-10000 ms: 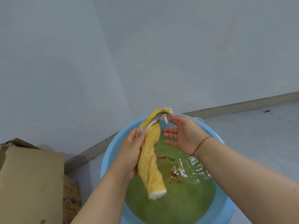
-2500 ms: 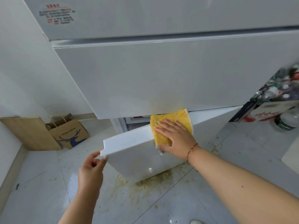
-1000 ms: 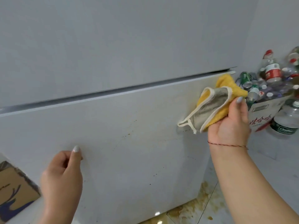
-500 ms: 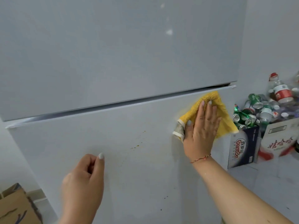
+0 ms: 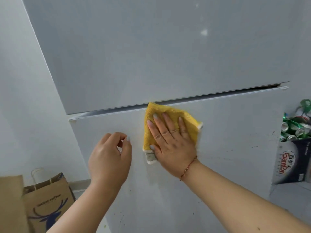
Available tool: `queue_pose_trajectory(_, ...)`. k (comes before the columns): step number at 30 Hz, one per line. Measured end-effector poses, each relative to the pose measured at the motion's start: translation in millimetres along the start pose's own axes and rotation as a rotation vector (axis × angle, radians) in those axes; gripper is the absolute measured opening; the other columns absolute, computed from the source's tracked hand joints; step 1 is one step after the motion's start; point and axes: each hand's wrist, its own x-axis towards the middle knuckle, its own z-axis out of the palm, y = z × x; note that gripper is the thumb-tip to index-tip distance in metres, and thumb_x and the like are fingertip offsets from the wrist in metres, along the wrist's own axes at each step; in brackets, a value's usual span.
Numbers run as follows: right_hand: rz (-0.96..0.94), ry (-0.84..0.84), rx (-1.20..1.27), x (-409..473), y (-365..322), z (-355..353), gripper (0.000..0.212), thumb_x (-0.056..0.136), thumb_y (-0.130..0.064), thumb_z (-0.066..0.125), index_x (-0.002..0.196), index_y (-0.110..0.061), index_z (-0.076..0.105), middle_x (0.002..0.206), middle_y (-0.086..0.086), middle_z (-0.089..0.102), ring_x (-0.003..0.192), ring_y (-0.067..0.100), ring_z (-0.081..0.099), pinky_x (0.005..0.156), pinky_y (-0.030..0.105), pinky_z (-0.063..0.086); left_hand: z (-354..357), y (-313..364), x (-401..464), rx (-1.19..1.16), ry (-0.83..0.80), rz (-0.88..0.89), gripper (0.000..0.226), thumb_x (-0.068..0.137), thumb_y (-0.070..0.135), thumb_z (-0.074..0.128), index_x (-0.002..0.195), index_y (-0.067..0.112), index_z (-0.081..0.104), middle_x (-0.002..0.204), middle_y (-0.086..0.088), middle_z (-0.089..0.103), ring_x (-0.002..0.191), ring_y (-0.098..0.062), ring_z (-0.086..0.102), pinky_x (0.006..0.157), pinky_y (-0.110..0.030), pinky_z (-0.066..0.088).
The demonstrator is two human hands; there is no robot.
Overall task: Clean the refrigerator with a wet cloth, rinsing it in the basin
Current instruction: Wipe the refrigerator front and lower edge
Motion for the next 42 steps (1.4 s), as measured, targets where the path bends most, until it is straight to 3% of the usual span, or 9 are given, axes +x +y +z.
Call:
queue_pose_trajectory(3,-0.068,0.051,-0.057,-20.6,40.9,-3.9,0.06,0.091,-0.051,0.049,0.145,-0.03,0.035,0.152,-0.003,0.031,0.14,0.019,0.029,0.116,0.049,0.014,-4.1,-10.3,4.2,0.044,-0.011,-0.018,0.019,0.095,0.033,0.047,0.098,0.023,0.064,0.092,0.01,0.057,0.079,-0.012,0.05,0.059,-0.024,0.034)
queue_pose_trajectory(6,0.086,0.091,-0.104,-39.3,66.6,-6.0,0.066,0.089,-0.058,0.05,0.146,-0.032,0.03,0.151,0.0,0.03,0.139,0.024,0.029,0.112,0.058,0.016,-9.3,-22.0,6.1,0.063,-0.009,-0.034,0.02,0.096,0.033,0.046,0.101,0.023,0.063,0.095,0.009,0.058,0.081,-0.014,0.052,0.062,-0.027,0.037)
queue_pose_trajectory(9,0.236,0.102,-0.056,-35.9,46.6,0.3,0.071,0.094,-0.057,0.039,0.151,-0.022,0.017,0.153,0.009,0.025,0.142,0.031,0.021,0.112,0.063,0.011,-17.9,-34.3,6.8,0.072,0.009,-0.05,0.02,0.096,0.033,0.046,0.1,0.022,0.063,0.095,0.008,0.058,0.081,-0.015,0.053,0.063,-0.027,0.037)
queue_pose_trajectory(12,0.295,0.094,0.017,-10.8,5.9,5.0,0.073,0.095,-0.054,0.036,0.148,-0.007,0.021,0.154,0.012,0.025,0.143,0.033,0.017,0.113,0.063,0.007,-28.9,-46.4,6.9,0.073,0.039,-0.061,0.019,0.096,0.032,0.047,0.1,0.021,0.063,0.093,0.008,0.057,0.081,-0.014,0.051,0.063,-0.026,0.035)
queue_pose_trajectory(19,-0.019,0.028,0.029,53.5,-88.5,9.2,0.07,0.092,-0.047,0.048,0.149,-0.013,0.027,0.157,0.006,0.023,0.145,0.024,0.013,0.116,0.057,-0.001,-53.2,-77.2,7.4,0.065,0.138,-0.095,0.018,0.095,0.028,0.048,0.088,0.019,0.062,0.078,0.012,0.053,0.073,-0.014,0.049,0.06,-0.028,0.035)
queue_pose_trajectory(25,-0.276,-0.138,-0.089,87.0,-137.8,8.8,0.07,0.094,-0.048,0.032,0.152,-0.015,0.012,0.16,0.004,0.008,0.148,0.023,0.005,0.112,0.055,-0.017,-61.7,-96.0,6.0,0.067,0.196,-0.079,0.021,0.097,0.029,0.043,0.087,0.019,0.059,0.082,0.008,0.054,0.071,-0.01,0.045,0.057,-0.027,0.032)
queue_pose_trajectory(31,-0.576,-0.147,-0.092,56.0,-94.5,10.5,0.064,0.094,-0.049,0.04,0.15,-0.024,0.023,0.158,-0.002,0.02,0.146,0.02,0.015,0.113,0.047,0.006,-40.2,-90.8,-3.5,0.054,0.156,0.009,0.037,0.09,0.037,0.038,0.112,0.016,0.058,0.111,0.001,0.051,0.108,-0.021,0.044,0.088,-0.033,0.033)
queue_pose_trajectory(36,-0.359,0.045,-0.047,8.3,-0.5,2.0,0.06,0.092,-0.053,0.045,0.146,-0.029,0.036,0.153,-0.006,0.032,0.141,0.015,0.029,0.106,0.045,0.029,-14.0,-68.0,-5.8,0.117,0.093,0.195,0.049,0.09,0.042,0.033,0.129,0.018,0.052,0.136,-0.002,0.047,0.13,-0.023,0.031,0.108,-0.043,0.026)
queue_pose_trajectory(42,0.139,0.049,-0.18,-61.2,110.4,-8.2,0.067,0.092,-0.058,0.041,0.15,-0.029,0.022,0.151,0.004,0.026,0.141,0.028,0.025,0.11,0.065,0.014,5.3,-41.7,1.1,0.246,0.004,0.547,0.052,0.094,0.036,0.039,0.14,0.012,0.046,0.151,-0.006,0.038,0.144,-0.02,0.02,0.12,-0.037,0.006)
